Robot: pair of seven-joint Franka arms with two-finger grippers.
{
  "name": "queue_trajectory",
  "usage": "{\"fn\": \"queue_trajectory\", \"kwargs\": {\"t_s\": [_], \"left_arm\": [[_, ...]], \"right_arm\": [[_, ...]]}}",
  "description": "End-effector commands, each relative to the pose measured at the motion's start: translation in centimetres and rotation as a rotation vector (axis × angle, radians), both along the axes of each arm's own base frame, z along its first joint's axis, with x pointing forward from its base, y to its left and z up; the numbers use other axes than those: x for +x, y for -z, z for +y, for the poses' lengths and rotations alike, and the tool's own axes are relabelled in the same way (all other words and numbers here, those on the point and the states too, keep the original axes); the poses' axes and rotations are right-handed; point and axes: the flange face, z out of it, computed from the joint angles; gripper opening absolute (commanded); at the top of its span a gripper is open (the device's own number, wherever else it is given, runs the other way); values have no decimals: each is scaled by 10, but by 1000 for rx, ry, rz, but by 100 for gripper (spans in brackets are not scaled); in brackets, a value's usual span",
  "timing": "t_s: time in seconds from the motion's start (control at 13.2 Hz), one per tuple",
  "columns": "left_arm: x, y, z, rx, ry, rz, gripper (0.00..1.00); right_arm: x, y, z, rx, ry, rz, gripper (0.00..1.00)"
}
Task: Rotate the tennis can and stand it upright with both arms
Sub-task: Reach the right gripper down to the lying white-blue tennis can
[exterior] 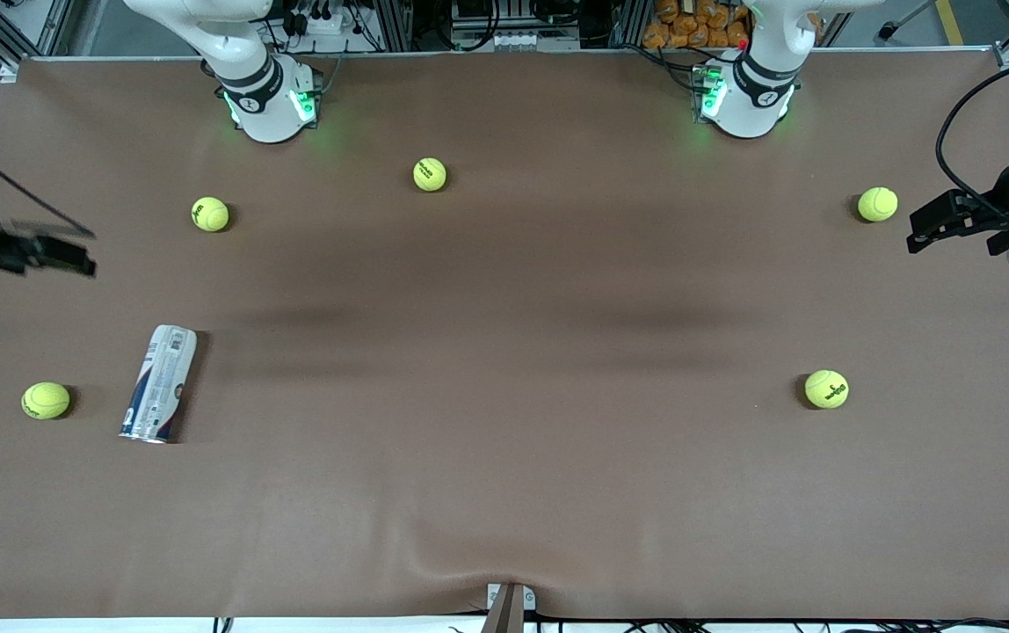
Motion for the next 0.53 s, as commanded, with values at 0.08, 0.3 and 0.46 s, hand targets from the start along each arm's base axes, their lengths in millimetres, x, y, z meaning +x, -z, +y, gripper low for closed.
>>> {"fn": "queue_trajectory", "kwargs": {"t_s": [0.08, 0.3, 0.46], "left_arm": [[1, -3, -1, -7, 8, -1, 100], [1, -2, 0, -7, 14, 2, 100], [1, -2, 1, -7, 15, 2, 100]], "right_arm": [[32, 83, -28, -5, 17, 52, 100], [51, 142, -63, 4, -25, 14, 100], [56, 181, -87, 11, -42, 8, 100]]}}
